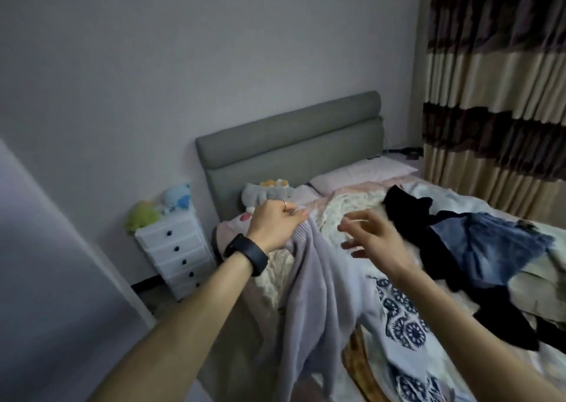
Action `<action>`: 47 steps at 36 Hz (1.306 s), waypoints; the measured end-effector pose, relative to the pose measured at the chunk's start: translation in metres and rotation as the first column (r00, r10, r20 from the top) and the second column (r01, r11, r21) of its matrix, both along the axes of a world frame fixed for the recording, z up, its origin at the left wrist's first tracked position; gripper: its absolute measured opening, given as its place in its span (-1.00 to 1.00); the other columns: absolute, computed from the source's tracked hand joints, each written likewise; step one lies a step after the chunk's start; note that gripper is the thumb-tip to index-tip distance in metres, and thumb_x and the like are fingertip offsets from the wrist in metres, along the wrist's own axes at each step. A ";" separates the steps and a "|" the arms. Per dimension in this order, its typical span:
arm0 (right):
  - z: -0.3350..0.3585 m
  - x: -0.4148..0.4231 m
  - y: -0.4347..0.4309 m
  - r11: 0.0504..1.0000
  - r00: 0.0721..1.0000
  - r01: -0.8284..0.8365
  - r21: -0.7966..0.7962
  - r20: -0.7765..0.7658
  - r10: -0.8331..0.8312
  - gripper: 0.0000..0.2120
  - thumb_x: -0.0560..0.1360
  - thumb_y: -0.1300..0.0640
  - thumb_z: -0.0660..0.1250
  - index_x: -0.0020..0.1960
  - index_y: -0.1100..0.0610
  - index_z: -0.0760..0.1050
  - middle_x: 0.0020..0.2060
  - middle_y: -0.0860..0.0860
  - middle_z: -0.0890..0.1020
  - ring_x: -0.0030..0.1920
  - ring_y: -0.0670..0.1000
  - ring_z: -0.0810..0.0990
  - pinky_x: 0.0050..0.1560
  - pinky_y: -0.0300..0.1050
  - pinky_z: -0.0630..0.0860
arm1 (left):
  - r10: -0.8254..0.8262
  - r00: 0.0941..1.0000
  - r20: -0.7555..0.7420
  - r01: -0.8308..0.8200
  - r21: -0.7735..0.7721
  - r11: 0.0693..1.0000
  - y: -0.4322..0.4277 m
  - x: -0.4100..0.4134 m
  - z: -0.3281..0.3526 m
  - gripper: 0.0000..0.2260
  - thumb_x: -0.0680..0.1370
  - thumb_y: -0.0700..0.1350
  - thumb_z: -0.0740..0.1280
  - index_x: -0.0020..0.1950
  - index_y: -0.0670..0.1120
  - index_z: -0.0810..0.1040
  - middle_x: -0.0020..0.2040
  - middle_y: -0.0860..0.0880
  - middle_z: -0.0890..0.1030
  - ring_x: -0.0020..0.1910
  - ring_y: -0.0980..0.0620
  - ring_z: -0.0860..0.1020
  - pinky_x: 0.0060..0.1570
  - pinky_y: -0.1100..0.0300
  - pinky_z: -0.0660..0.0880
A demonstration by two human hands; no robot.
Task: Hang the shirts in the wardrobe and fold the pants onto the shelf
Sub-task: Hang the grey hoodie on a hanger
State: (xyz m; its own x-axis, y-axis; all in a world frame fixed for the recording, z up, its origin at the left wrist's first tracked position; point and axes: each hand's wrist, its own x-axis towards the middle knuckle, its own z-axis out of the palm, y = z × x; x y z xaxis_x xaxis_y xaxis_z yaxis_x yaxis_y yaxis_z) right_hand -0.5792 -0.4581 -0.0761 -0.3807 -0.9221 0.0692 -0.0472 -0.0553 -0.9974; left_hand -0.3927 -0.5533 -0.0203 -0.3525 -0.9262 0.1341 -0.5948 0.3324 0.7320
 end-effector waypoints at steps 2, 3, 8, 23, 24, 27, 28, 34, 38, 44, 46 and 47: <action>-0.005 0.025 0.006 0.998 0.987 -0.064 -0.021 -0.151 0.060 -0.68 0.45 -0.22 0.48 0.01 -0.01 0.59 -0.12 -0.05 0.71 -0.23 0.00 0.72 -0.27 -0.14 0.56 | 0.030 1.000 0.005 -0.030 0.016 0.999 0.002 0.002 0.002 -0.72 0.57 0.04 0.42 0.04 -0.17 0.73 0.04 -0.05 0.72 0.09 0.03 0.63 -0.15 0.31 0.36; -0.009 0.034 0.009 0.995 0.972 -0.102 -0.020 -0.217 0.095 -0.59 0.38 -0.33 0.48 0.02 -0.05 0.59 -0.13 -0.11 0.70 -0.22 -0.04 0.72 -0.24 -0.15 0.58 | 0.029 1.000 0.004 -0.029 0.030 0.999 0.002 0.001 0.001 -0.72 0.56 0.05 0.43 0.05 -0.16 0.73 0.06 -0.04 0.72 0.11 0.04 0.62 -0.15 0.32 0.34; -0.013 0.066 0.000 0.993 0.866 -0.112 -0.030 -0.492 0.083 -0.75 0.45 -0.27 0.45 -0.02 -0.15 0.56 -0.15 -0.23 0.66 -0.19 -0.24 0.65 -0.13 -0.19 0.57 | 0.042 0.998 -0.041 -0.036 0.136 0.990 0.002 0.015 0.003 -0.66 0.51 0.07 0.48 0.18 -0.11 0.70 0.17 0.03 0.68 0.14 0.07 0.62 0.04 0.20 0.49; 0.008 0.073 -0.023 0.943 0.945 -0.327 -0.057 0.014 0.328 -0.90 0.53 -0.01 0.36 -0.15 -0.04 0.53 -0.30 -0.07 0.49 -0.36 -0.07 0.45 -0.42 -0.23 0.31 | 0.195 0.911 -0.363 -0.077 0.316 0.946 0.012 0.108 -0.033 -0.80 0.60 -0.18 0.37 0.22 -0.09 0.60 0.03 -0.06 0.68 0.00 -0.03 0.61 0.01 0.10 0.53; 0.010 0.071 -0.024 0.936 0.934 -0.347 -0.051 0.067 0.350 -0.89 0.54 0.02 0.36 -0.16 -0.03 0.52 -0.30 -0.05 0.45 -0.40 -0.06 0.40 -0.45 -0.24 0.27 | 0.176 0.930 -0.321 -0.066 0.325 0.943 0.012 0.110 -0.045 -0.72 0.58 -0.22 0.39 0.29 -0.11 0.56 0.12 -0.10 0.64 0.11 -0.06 0.59 0.17 0.07 0.51; 0.013 0.067 -0.023 0.925 0.888 -0.378 -0.043 0.265 0.375 -0.80 0.61 0.16 0.32 -0.19 -0.01 0.51 -0.30 -0.03 0.41 -0.47 -0.05 0.32 -0.52 -0.30 0.17 | 0.056 0.978 -0.202 0.023 0.368 0.930 0.016 0.114 -0.076 -0.47 0.51 -0.16 0.50 0.45 -0.06 0.42 0.31 -0.08 0.51 0.29 -0.07 0.51 0.35 0.00 0.45; 0.014 0.066 -0.021 0.926 0.873 -0.375 -0.035 0.321 0.366 -0.76 0.61 0.20 0.29 -0.20 -0.01 0.50 -0.31 -0.03 0.41 -0.48 -0.05 0.32 -0.53 -0.30 0.17 | 0.007 0.987 -0.162 0.053 0.363 0.930 0.018 0.112 -0.085 -0.43 0.50 -0.11 0.52 0.47 -0.03 0.41 0.33 -0.04 0.50 0.31 -0.03 0.49 0.34 0.03 0.45; 0.025 0.056 -0.003 0.953 0.862 -0.303 0.019 0.432 0.266 -0.82 0.63 0.26 0.23 -0.12 0.08 0.41 -0.36 -0.01 0.53 -0.43 0.04 0.56 -0.51 -0.23 0.41 | -0.012 1.000 0.010 0.010 0.155 0.988 0.030 0.098 -0.115 -0.74 0.62 -0.03 0.35 -0.16 -0.18 0.53 -0.25 0.00 0.55 -0.21 0.05 0.52 -0.16 0.13 0.38; 0.014 0.035 0.003 0.980 0.987 -0.084 0.178 0.147 0.058 -0.84 0.66 0.21 0.21 -0.10 0.08 0.42 -0.33 0.01 0.52 -0.35 0.04 0.60 -0.40 -0.19 0.55 | 0.035 0.990 -0.134 -0.002 0.238 0.971 0.028 0.100 -0.108 -0.85 0.67 -0.10 0.27 -0.02 -0.09 0.61 -0.09 -0.02 0.63 -0.02 -0.01 0.57 -0.07 0.13 0.45; -0.033 0.029 0.033 0.940 0.880 -0.052 0.336 -0.430 0.203 -0.27 0.28 -0.64 0.24 0.09 -0.05 0.46 -0.10 -0.11 0.60 -0.19 -0.24 0.57 -0.20 -0.28 0.44 | 0.167 0.946 -0.278 -0.009 0.493 0.870 0.048 0.110 -0.094 -0.85 0.67 -0.21 0.23 0.01 -0.23 0.56 -0.03 -0.21 0.60 -0.03 -0.12 0.57 0.13 -0.13 0.54; -0.053 0.037 0.033 0.926 0.726 -0.114 0.360 -0.606 0.325 -0.17 0.15 -0.67 0.31 0.14 -0.07 0.46 -0.04 -0.04 0.61 -0.10 -0.16 0.59 -0.10 -0.21 0.52 | 0.232 0.922 -0.311 -0.025 0.548 0.836 0.062 0.119 -0.096 -0.85 0.67 -0.22 0.23 0.00 -0.22 0.56 -0.04 -0.18 0.60 -0.08 -0.10 0.59 -0.05 0.01 0.61; -0.062 0.040 0.032 0.920 0.639 -0.117 0.375 -0.680 0.359 -0.13 0.14 -0.66 0.34 0.21 -0.07 0.46 0.03 -0.05 0.56 0.00 -0.09 0.54 0.03 -0.12 0.51 | 0.276 0.901 -0.334 -0.039 0.574 0.818 0.067 0.123 -0.097 -0.84 0.67 -0.21 0.23 0.01 -0.19 0.60 -0.04 -0.13 0.64 -0.10 -0.05 0.61 -0.14 0.09 0.61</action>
State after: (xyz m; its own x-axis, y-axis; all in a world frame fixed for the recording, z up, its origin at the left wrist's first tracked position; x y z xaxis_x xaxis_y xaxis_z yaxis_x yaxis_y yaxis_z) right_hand -0.5393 -0.4259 -0.1379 -0.0828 -0.9956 -0.0430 -0.7818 0.0917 -0.6168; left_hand -0.2695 -0.4868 -0.1175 -0.2241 -0.9228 -0.3134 -0.2329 -0.2616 0.9367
